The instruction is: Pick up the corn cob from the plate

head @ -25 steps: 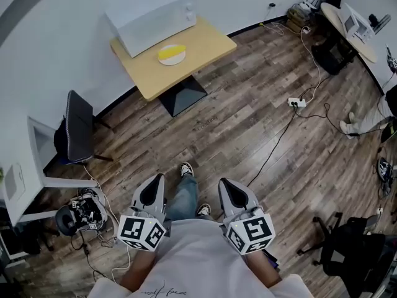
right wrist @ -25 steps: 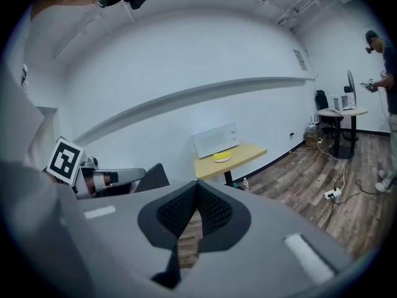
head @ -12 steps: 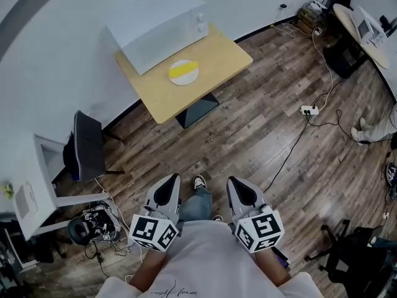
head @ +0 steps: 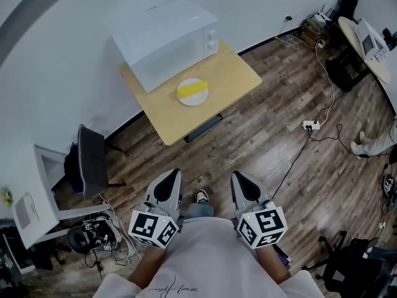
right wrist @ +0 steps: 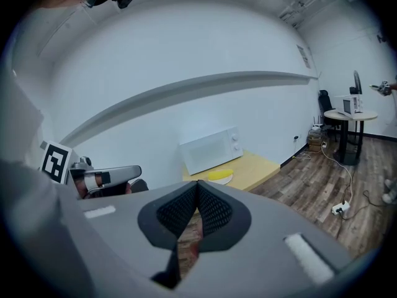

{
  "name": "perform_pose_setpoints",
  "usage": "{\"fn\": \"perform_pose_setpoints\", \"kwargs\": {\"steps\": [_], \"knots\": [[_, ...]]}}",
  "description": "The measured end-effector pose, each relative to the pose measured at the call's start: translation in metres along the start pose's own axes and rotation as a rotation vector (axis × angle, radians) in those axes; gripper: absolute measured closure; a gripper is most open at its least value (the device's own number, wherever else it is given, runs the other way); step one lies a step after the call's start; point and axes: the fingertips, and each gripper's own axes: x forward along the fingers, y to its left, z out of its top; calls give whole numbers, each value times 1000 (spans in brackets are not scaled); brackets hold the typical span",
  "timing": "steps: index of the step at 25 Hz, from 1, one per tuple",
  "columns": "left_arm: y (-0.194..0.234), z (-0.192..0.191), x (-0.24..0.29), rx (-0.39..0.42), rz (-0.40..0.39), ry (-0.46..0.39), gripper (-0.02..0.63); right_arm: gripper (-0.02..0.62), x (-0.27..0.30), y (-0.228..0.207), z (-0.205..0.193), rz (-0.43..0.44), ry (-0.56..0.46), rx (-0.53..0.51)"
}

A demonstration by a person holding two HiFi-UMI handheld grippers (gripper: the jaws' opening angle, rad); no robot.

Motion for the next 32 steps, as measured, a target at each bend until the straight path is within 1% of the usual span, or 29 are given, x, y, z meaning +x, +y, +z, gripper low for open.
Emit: {"fn": "perform_pose_setpoints", "kwargs": {"steps": [5, 11, 16, 21, 26, 28, 32], "knots": [[23, 14, 12, -23, -5, -19, 607, 586, 23, -1, 10, -57, 22, -4], [39, 9, 17, -43, 5, -13, 607, 586, 37, -8, 11, -63, 26, 17], [49, 10, 24, -42, 33, -9, 609, 584, 52, -20, 26, -67, -4, 12], [62, 19, 39, -33, 87, -23, 614, 584, 72, -30, 50, -34, -46, -31], [78, 35, 65, -25, 147, -43, 614, 583, 104, -43, 72, 24, -57, -49], [84, 42, 78, -25, 174, -57, 614, 583, 118, -51, 81, 49, -53, -50], [88, 53, 113, -29, 207, -57, 614, 583, 149, -76, 95, 97, -28, -42]]}}
